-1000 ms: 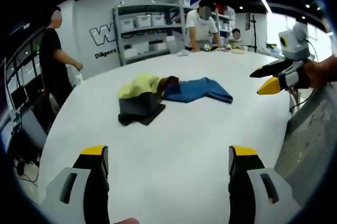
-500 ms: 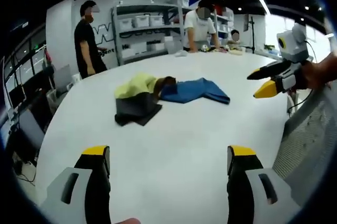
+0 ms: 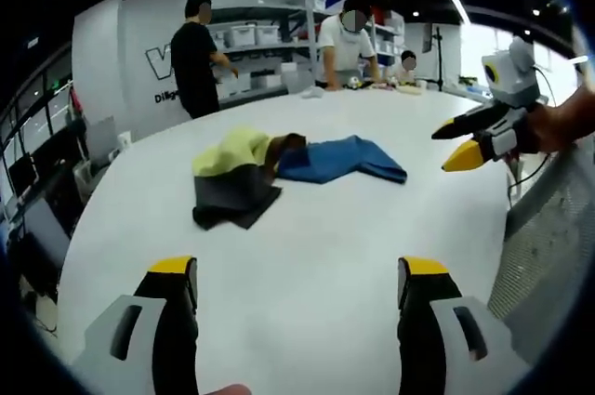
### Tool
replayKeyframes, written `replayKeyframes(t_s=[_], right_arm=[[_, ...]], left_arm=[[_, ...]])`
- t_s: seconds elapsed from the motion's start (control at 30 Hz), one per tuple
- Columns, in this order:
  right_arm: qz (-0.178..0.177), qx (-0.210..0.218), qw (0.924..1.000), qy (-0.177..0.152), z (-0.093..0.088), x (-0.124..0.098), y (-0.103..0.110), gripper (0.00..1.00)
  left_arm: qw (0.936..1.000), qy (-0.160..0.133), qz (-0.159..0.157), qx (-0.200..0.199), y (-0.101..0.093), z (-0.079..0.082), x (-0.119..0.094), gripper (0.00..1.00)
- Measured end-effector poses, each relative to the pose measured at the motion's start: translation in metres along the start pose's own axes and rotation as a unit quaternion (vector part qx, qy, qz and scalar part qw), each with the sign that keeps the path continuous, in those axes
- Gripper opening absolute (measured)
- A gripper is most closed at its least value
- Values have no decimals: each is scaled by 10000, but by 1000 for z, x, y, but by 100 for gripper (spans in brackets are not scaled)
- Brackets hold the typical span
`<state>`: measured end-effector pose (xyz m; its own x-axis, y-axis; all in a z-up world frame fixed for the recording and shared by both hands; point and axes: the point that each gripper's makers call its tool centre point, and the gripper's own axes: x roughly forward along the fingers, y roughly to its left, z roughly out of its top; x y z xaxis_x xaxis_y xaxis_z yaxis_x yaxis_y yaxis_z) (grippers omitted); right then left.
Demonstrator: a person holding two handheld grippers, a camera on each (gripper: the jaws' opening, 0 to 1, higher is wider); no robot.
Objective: Fold the garment on the visible template until the final outline fits inside the template.
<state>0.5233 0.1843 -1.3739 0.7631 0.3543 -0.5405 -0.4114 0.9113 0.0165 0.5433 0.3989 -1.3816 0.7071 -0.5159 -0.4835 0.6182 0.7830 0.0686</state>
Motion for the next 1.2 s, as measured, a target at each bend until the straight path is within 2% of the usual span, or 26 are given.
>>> replayKeyframes(t_s=[0.63,0.73,0.87,1.07,1.2], right_arm=[[9,-28,10000,-92,21,26,-3,66],[71,-43,9999,-72,23,30,-2,68],[192,10,9998,13,25,40,0,76],[308,-230,9993,15,33,52,3,73],[521,-536,9972,44,36,64,9,62]], left_arm=[[9996,72,-256,48,16,3,23,84],[9996,67,-283,50,18,4,26,84],[9995,59,-318,56,21,8,32,84],[9988,80,-422,215,23,13,41,83],[9990,55,-432,131,27,17,48,81]])
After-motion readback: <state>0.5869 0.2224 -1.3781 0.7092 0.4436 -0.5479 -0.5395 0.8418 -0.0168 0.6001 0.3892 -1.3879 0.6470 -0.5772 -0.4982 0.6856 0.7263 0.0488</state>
